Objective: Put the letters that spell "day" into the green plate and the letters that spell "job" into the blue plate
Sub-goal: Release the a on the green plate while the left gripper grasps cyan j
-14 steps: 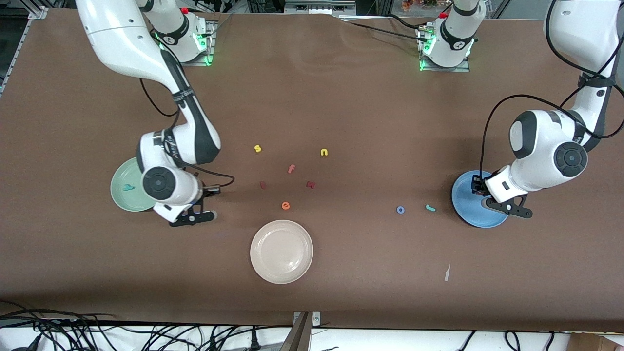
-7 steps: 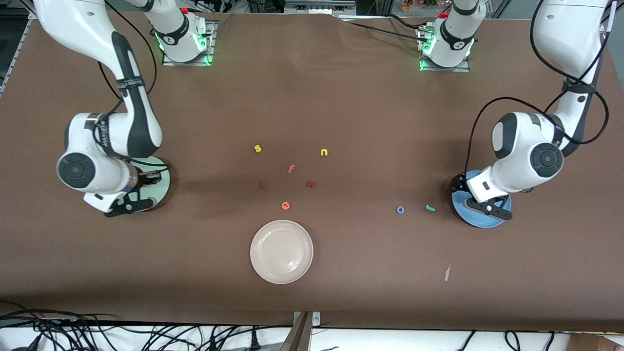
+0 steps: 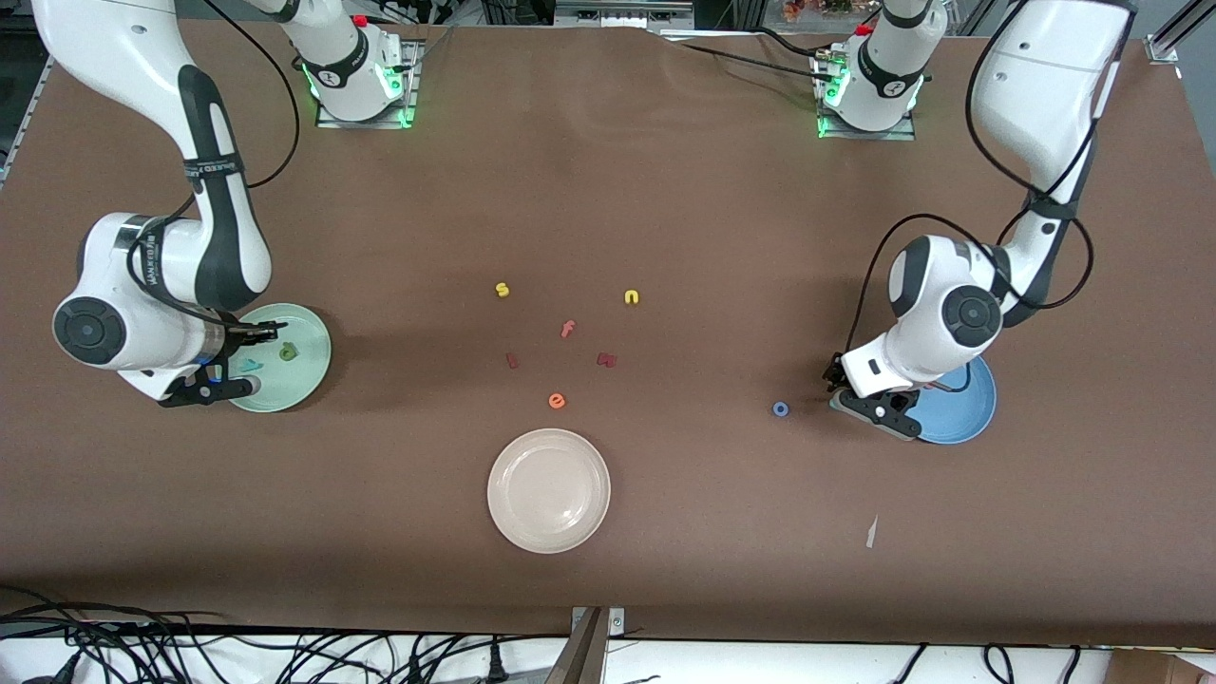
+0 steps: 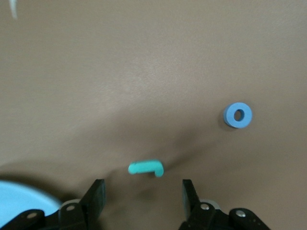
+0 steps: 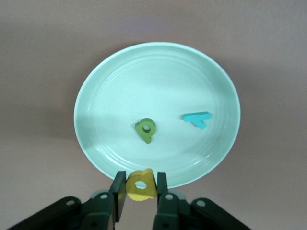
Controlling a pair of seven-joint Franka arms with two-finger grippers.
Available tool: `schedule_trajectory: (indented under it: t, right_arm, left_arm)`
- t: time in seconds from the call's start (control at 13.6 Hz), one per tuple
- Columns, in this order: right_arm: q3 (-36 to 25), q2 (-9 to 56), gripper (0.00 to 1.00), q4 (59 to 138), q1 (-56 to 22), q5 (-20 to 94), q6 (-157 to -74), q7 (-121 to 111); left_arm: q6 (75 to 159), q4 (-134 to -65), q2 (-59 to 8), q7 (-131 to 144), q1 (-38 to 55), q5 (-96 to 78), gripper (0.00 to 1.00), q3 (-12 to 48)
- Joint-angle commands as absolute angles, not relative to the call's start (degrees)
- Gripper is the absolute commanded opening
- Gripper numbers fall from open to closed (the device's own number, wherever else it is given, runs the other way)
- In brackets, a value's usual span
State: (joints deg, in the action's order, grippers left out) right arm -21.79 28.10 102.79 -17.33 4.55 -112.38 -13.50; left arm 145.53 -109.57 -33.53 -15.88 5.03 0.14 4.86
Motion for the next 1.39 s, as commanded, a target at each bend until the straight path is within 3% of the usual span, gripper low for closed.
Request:
schedule_trajectory:
  t: [0.0,0.29,0.66,0.73,1.03,1.32]
  right_arm:
    - [-21.7,28.8,1.0,102.9,-16.3,8.6,-112.7,-14.4]
    - [-21.4,28.9,1.0,100.7,-17.2,9.3,-112.1,-13.7]
    - [-21.4,27.3,1.0,99.7,-20.7,9.1,-111.6,-13.7]
    - [-21.4,25.6,1.0,99.7,-22.0,9.1,-110.3,-13.7]
    - [-19.3,19.4,1.0,99.3,-23.4,6.6,-104.1,-13.5]
    - [-4.3,12.8,1.0,99.3,-12.7,-0.8,-98.1,-4.6]
  left_arm:
    - [146.3,-108.8,-34.8,-16.3,5.6,-0.8,0.73,4.4]
    - [148.8,-108.8,-36.4,-16.4,5.7,-1.0,0.69,4.4]
    - [148.8,-108.8,-37.2,-16.6,5.7,-1.0,0.34,4.4]
    - [148.8,-108.8,-37.1,-16.6,5.7,-1.1,0.31,4.4]
    - [147.7,-109.2,-33.5,-17.0,5.1,-1.0,0.32,4.1]
    - [137.1,-109.8,-26.2,-20.2,0.3,-0.9,0.34,4.0]
